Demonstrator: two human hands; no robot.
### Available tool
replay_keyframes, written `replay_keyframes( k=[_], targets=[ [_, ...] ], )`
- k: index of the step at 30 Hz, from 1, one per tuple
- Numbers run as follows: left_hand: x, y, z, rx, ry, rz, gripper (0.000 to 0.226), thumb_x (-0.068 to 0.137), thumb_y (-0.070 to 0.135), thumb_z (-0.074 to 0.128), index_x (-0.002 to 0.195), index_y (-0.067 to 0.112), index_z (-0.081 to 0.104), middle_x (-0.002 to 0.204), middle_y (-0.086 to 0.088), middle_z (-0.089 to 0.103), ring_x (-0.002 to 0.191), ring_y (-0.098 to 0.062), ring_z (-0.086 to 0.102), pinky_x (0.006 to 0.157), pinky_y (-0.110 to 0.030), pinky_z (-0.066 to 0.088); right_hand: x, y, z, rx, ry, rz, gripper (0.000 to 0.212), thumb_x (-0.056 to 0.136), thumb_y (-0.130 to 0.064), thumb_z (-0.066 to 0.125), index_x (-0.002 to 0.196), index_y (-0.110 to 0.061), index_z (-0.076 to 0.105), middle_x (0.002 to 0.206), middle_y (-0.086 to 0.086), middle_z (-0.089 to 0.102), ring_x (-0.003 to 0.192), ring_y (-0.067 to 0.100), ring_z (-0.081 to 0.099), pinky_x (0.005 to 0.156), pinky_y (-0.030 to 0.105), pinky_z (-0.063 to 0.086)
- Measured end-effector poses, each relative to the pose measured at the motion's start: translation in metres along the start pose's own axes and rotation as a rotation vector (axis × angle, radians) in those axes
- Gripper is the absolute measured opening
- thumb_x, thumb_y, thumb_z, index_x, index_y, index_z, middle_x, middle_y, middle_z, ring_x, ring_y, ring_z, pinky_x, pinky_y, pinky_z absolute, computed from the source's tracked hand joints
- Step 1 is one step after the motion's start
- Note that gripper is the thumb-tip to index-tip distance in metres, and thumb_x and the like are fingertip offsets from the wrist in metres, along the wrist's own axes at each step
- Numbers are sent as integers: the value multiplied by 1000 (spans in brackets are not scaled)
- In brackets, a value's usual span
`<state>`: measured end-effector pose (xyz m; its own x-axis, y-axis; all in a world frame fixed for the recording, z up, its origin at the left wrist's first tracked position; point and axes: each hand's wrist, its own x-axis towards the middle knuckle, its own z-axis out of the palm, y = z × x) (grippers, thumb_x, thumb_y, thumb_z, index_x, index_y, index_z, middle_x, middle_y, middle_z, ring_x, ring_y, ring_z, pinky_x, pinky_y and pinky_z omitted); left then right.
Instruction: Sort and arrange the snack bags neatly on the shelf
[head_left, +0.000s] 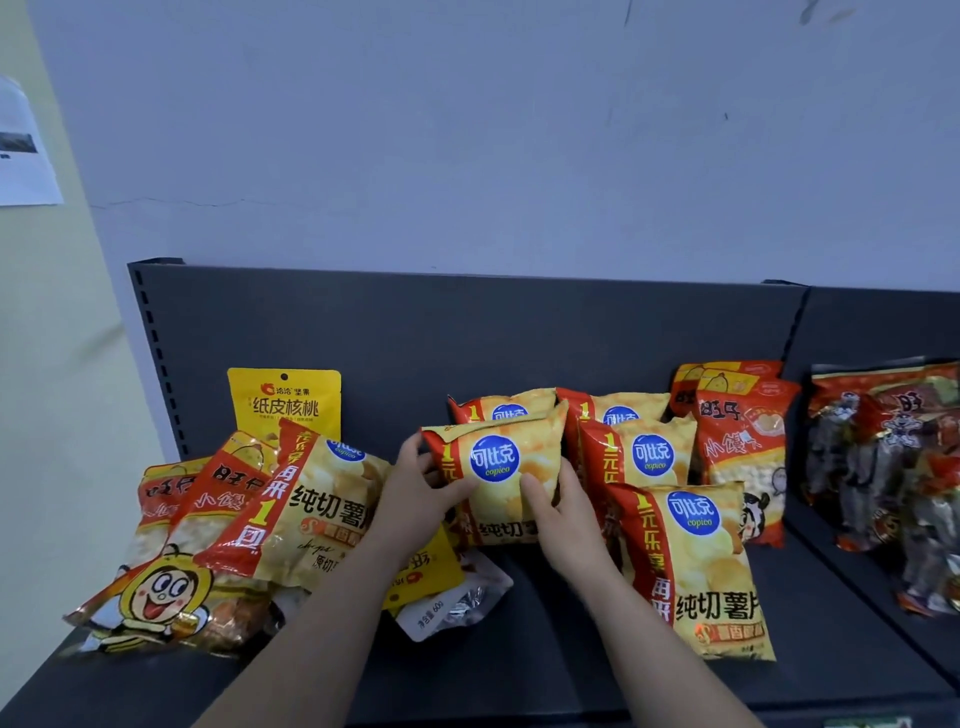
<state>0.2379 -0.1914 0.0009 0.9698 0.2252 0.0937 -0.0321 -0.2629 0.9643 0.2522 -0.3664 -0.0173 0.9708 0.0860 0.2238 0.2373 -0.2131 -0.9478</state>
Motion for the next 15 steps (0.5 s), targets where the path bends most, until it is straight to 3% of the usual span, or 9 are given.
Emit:
replay_keyframes(
  k=[3,7,12,15],
  targets=[
    [5,-3,15,47,-62,16,63,84,19,75,137,25,42,118,13,60,110,-7,56,81,-20,46,2,8,-1,20,-13,97,48,99,-34,51,142,-34,30,125,-14,55,109,4,53,73,11,42],
    [10,-8,28,101,-75,5,49,89,22,69,132,26,45,103,20,55,90,5,51,66,-9,39,9,18,-1,18,-30,156,57,99,-38,49,148,-31,21,131,-10,51,112,9,51,81,20,43],
    [11,-15,29,153,-39,3,51,89,32,68,134,24,45,120,14,59,101,-1,53,68,-8,39,23,26,-1,28,-69,170,54,97,-44,50,144,-32,27,132,-8,54,114,11,55,85,24,47],
    [7,-18,31,182,-9,2,50,90,35,66,135,24,46,117,17,56,98,1,50,61,-6,35,23,29,2,42,-51,174,55,97,-45,50,145,-30,28,132,-6,54,114,12,55,85,25,47]
  ],
)
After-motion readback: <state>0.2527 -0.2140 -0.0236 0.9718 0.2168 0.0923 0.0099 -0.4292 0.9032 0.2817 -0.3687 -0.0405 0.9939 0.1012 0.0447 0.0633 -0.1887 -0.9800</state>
